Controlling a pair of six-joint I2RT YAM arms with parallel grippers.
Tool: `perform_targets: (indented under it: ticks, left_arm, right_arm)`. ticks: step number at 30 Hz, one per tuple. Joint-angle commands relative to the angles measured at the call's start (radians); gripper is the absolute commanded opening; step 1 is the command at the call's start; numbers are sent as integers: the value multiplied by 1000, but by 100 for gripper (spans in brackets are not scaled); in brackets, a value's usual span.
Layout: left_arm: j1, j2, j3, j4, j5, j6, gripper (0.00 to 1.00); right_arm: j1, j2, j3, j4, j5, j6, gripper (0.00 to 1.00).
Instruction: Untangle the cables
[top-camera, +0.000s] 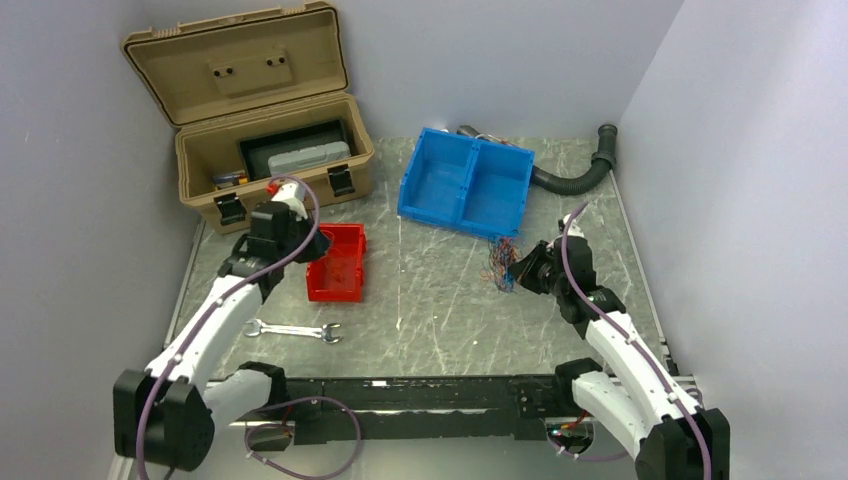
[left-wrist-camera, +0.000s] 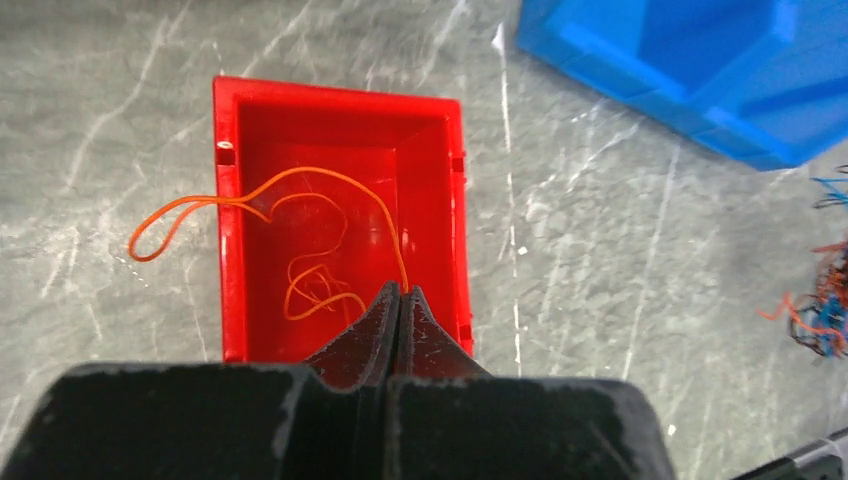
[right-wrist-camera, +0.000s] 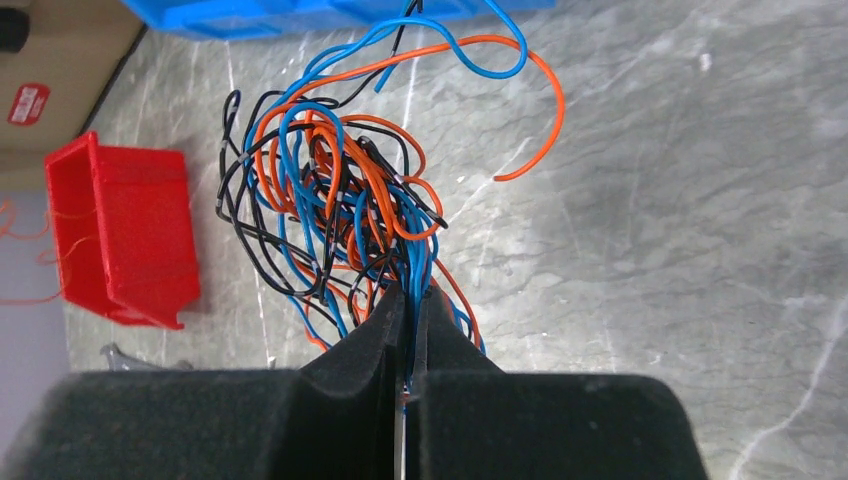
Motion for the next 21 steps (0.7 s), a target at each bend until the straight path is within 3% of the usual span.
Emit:
perform_targets:
  ticks: [1, 8, 13, 21]
  left_arm:
    - [-68, 110, -34, 135, -160, -42, 0]
    - [-215, 302, 73, 82, -322, 31, 0]
    - [-241, 371, 133, -6, -391, 49, 0]
    - [-245, 400, 136, -13, -349, 48, 17]
  right_arm:
    - [54, 8, -8, 111, -31, 7, 0]
    - [177, 72, 41, 111, 38, 2, 0]
    - [195, 76, 39, 123, 48, 15, 0]
    - [199, 83, 55, 111, 54, 3, 0]
